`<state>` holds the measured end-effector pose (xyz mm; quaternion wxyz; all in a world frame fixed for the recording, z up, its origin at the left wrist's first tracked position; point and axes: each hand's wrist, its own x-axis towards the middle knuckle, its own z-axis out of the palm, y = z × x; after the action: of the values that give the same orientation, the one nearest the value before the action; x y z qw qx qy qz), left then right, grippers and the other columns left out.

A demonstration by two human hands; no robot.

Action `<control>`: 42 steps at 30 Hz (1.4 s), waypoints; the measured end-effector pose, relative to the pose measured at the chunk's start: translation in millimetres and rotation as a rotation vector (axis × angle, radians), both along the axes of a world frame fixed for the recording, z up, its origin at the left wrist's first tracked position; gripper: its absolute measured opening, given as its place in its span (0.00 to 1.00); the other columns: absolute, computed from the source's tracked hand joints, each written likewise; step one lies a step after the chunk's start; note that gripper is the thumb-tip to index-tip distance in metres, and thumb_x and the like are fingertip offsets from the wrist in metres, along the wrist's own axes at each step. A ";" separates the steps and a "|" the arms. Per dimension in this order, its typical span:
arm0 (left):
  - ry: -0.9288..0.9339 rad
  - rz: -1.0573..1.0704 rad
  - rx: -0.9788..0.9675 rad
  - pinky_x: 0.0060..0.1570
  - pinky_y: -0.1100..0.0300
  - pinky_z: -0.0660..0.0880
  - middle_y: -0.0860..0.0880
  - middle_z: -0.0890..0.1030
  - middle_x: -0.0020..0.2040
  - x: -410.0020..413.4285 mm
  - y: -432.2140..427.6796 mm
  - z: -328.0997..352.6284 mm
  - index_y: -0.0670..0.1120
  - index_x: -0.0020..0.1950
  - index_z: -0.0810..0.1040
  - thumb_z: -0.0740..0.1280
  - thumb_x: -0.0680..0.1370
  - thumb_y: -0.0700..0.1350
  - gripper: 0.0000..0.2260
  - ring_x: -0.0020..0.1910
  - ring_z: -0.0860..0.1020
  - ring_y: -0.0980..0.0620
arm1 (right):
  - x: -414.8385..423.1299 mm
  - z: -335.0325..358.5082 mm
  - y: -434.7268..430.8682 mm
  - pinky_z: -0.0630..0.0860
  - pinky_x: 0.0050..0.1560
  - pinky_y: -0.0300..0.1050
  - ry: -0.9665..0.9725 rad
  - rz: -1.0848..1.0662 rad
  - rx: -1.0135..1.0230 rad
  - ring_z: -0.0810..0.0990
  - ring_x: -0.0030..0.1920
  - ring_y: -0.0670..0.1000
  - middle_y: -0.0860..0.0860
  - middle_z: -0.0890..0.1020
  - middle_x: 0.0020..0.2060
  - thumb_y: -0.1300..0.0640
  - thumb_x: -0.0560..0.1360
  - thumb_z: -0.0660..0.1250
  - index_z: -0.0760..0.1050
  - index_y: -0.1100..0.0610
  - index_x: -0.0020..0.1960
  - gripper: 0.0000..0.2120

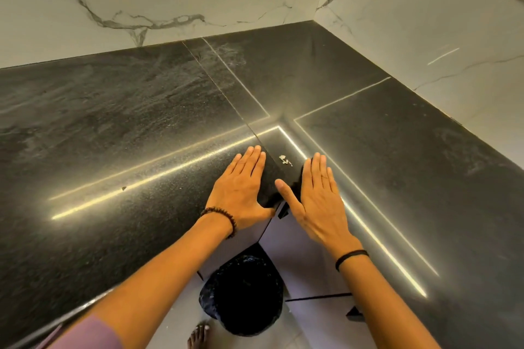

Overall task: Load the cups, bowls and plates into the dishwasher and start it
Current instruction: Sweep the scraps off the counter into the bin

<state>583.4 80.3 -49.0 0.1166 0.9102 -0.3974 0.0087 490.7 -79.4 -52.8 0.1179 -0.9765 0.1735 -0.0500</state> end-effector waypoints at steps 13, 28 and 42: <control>0.006 0.001 -0.005 0.77 0.54 0.42 0.46 0.44 0.79 0.8 -0.6 -4.0 0.43 0.79 0.44 0.63 0.68 0.67 0.50 0.78 0.41 0.52 | 35.8 9.9 -19.5 0.56 0.77 0.48 -0.108 0.203 0.264 0.59 0.77 0.52 0.53 0.63 0.77 0.42 0.81 0.59 0.62 0.60 0.77 0.31; -0.006 0.004 0.025 0.77 0.54 0.43 0.46 0.46 0.79 0.3 -0.8 -4.8 0.42 0.79 0.46 0.62 0.67 0.68 0.50 0.78 0.43 0.50 | 72.0 25.9 -37.0 0.77 0.44 0.39 -0.290 0.214 0.292 0.81 0.38 0.49 0.49 0.84 0.38 0.54 0.68 0.79 0.86 0.57 0.43 0.08; 0.417 0.097 -0.202 0.76 0.50 0.52 0.50 0.52 0.79 8.2 0.0 9.0 0.51 0.79 0.46 0.65 0.70 0.62 0.45 0.78 0.49 0.49 | 58.8 10.6 -5.7 0.63 0.35 0.49 -0.247 0.164 -0.020 0.73 0.37 0.61 0.61 0.75 0.35 0.68 0.74 0.67 0.67 0.60 0.38 0.11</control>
<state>591.5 80.3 -40.0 0.2860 0.8940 -0.3178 -0.1344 549.4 -85.1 -42.2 0.1326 -0.9749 0.0766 -0.1618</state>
